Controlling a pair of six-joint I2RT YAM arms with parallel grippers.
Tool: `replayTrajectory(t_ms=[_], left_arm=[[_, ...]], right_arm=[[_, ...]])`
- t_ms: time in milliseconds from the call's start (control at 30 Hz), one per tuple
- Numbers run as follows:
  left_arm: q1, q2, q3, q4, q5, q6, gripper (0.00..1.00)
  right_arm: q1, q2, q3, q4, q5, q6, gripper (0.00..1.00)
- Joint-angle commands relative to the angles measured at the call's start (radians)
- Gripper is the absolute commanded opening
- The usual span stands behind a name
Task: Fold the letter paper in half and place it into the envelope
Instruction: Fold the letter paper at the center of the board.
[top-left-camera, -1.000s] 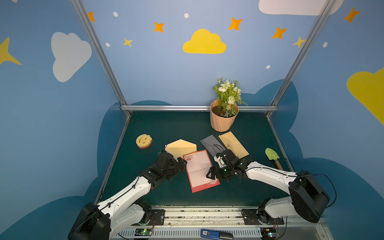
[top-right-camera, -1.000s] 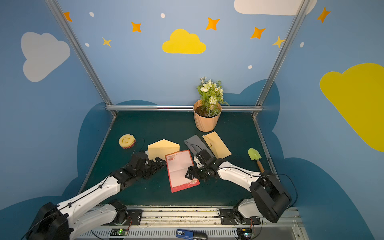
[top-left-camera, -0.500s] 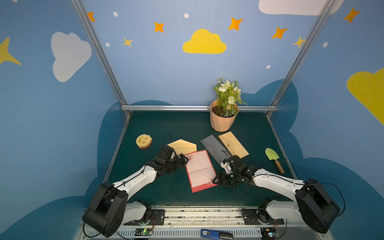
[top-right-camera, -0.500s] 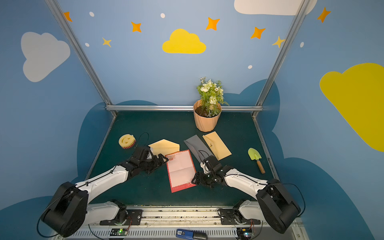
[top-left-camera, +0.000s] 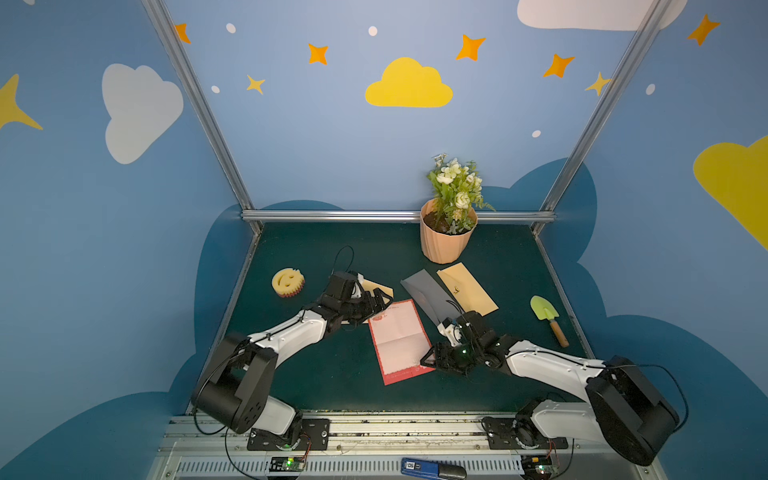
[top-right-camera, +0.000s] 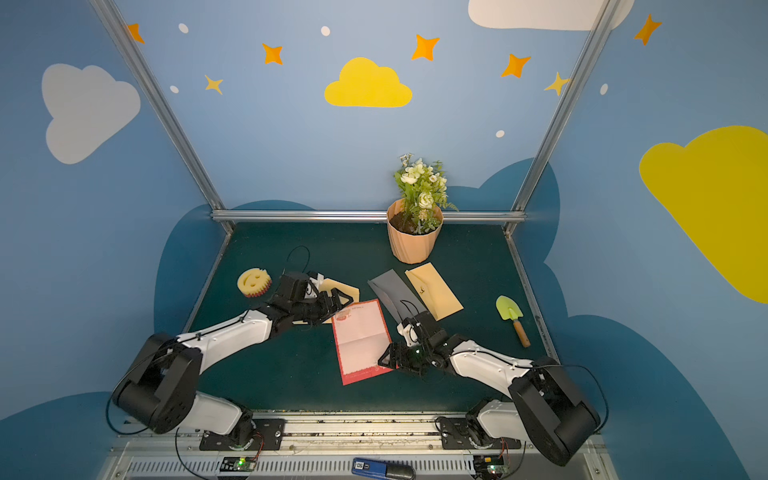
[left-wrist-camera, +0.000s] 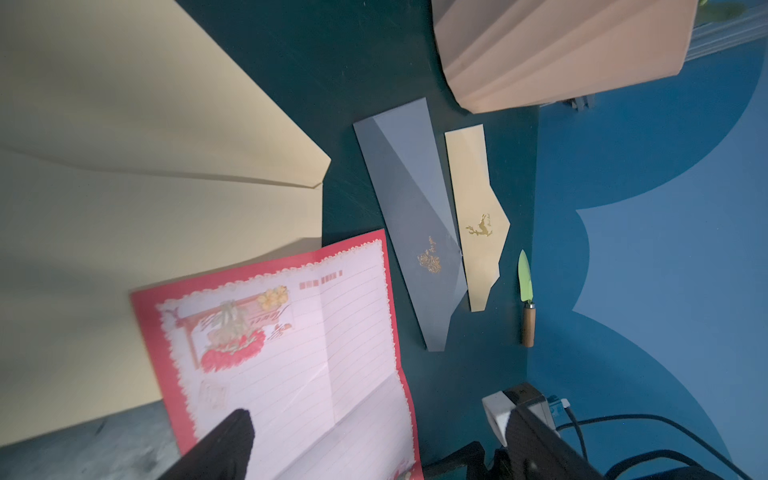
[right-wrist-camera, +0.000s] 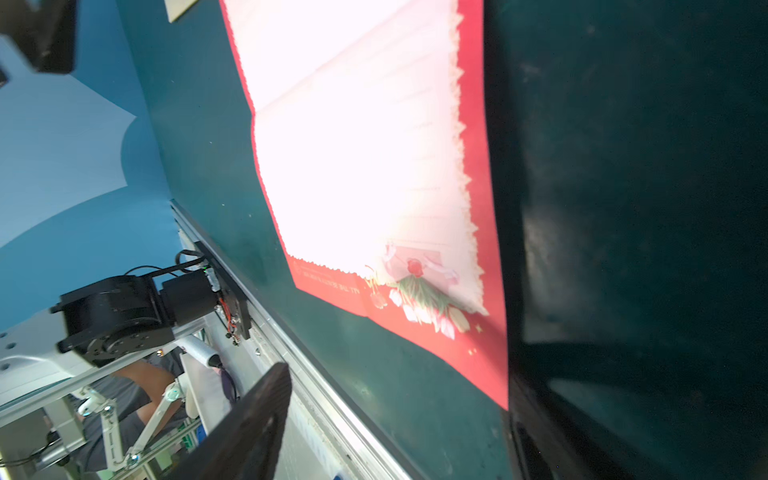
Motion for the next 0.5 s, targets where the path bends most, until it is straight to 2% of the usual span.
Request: replayTrajectory(t_ms=[0, 167, 467], left_arm=[[-0.007, 0.090, 0.016, 0.096, 0.075, -0.005, 0.95], [-0.018, 0.204, 0.032, 0.145, 0.097, -0.017, 0.95], [-0.006, 0.222, 0.008, 0.164, 0.116, -0.028, 0.95]], right_arm=[[-0.010, 0.002, -0.013, 0.052, -0.031, 0.016, 0.77], [-0.022, -0.026, -0.004, 0.065, -0.045, 0.031, 0.77], [-0.027, -0.103, 0.078, 0.032, -0.032, 0.042, 0.77]])
